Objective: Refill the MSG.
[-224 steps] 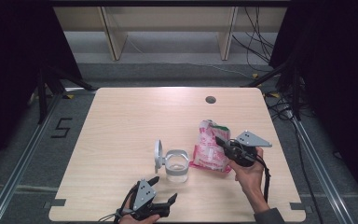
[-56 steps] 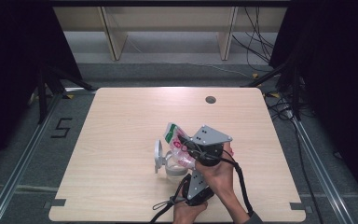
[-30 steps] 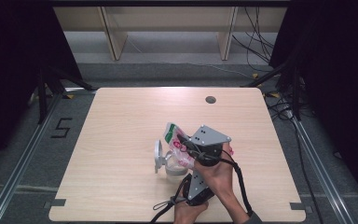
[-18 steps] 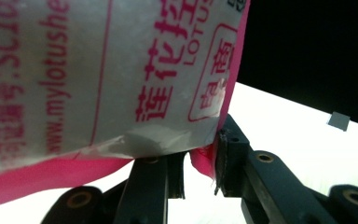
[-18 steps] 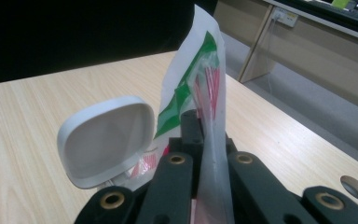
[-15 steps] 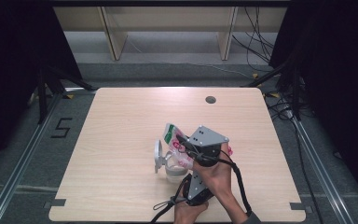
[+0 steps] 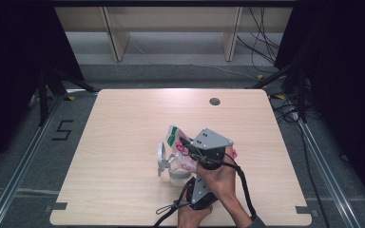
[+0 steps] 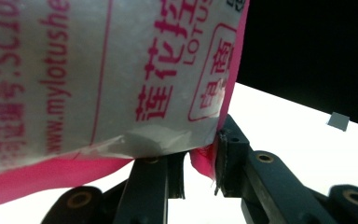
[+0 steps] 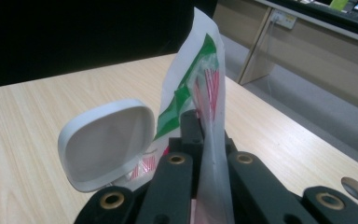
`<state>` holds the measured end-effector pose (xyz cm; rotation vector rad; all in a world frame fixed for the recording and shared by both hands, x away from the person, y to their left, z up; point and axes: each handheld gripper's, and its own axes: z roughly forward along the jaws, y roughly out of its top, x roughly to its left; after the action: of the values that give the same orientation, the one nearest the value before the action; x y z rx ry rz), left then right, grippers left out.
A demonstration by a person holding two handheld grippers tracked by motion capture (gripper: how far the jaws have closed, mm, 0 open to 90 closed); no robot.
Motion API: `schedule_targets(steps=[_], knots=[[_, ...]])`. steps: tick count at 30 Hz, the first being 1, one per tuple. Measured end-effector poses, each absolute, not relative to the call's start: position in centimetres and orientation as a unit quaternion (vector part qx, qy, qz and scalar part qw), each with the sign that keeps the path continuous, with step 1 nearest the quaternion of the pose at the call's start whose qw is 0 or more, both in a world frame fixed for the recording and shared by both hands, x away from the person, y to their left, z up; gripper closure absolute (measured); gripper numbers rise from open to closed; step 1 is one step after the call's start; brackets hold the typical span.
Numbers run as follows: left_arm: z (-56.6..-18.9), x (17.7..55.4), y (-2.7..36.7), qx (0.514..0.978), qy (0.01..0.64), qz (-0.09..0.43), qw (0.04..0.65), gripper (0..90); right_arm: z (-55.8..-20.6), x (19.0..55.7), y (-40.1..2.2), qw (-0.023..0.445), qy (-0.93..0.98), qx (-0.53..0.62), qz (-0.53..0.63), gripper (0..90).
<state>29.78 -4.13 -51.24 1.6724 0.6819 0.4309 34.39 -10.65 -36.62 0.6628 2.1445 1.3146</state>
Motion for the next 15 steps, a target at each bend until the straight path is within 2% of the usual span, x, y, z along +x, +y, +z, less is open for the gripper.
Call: schedule_targets(steps=[2, 3, 15], knots=[[-51.23, 29.69, -4.14, 0.721, 0.292, 0.187, 0.599, 75.4, -36.53, 34.3, -10.56, 0.268, 0.8, 0.235, 0.483, 90.0], [-51.16, 29.77, -3.8, 0.739, 0.28, 0.195, 0.581, 75.3, -36.59, 34.24, -10.4, 0.271, 0.8, 0.235, 0.481, 90.0], [-51.18, 29.85, -4.0, 0.733, 0.284, 0.193, 0.587, 75.4, -36.58, 34.32, -10.43, 0.269, 0.799, 0.237, 0.484, 90.0]])
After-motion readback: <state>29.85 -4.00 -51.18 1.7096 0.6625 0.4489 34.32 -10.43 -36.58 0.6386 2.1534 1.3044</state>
